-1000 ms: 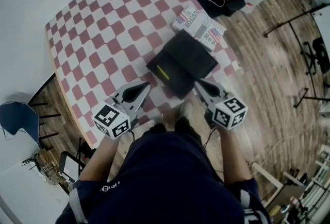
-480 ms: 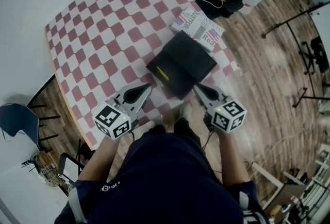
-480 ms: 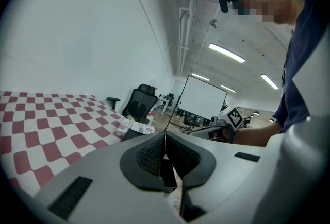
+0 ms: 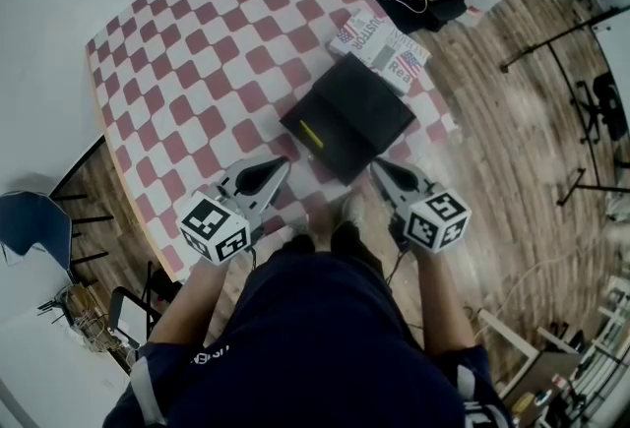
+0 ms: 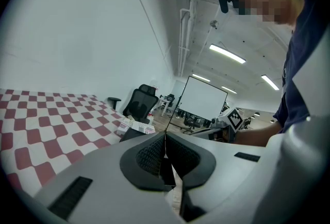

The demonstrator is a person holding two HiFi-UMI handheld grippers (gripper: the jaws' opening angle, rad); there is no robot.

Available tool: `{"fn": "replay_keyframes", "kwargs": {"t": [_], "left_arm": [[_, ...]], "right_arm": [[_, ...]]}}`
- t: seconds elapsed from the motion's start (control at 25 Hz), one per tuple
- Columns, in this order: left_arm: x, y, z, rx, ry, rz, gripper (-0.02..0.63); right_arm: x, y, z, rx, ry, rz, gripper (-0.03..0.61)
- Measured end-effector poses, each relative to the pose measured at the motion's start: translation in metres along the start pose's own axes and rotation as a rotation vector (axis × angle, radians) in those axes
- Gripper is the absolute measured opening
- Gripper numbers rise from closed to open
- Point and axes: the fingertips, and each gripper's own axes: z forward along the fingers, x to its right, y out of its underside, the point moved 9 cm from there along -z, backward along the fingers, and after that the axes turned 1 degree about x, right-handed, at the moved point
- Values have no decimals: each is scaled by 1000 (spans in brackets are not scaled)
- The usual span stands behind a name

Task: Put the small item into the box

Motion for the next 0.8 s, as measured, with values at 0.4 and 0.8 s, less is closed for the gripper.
{"fn": "replay_keyframes", "kwargs": {"t": [0.4, 0.8], "left_arm": [[5, 3, -4, 3, 4, 1, 32], [6, 6, -6, 0, 5, 7, 32]], "right_arm": [[-3, 5, -1, -16, 3, -7, 20], [-7, 9, 0, -16, -2, -11, 18]]}}
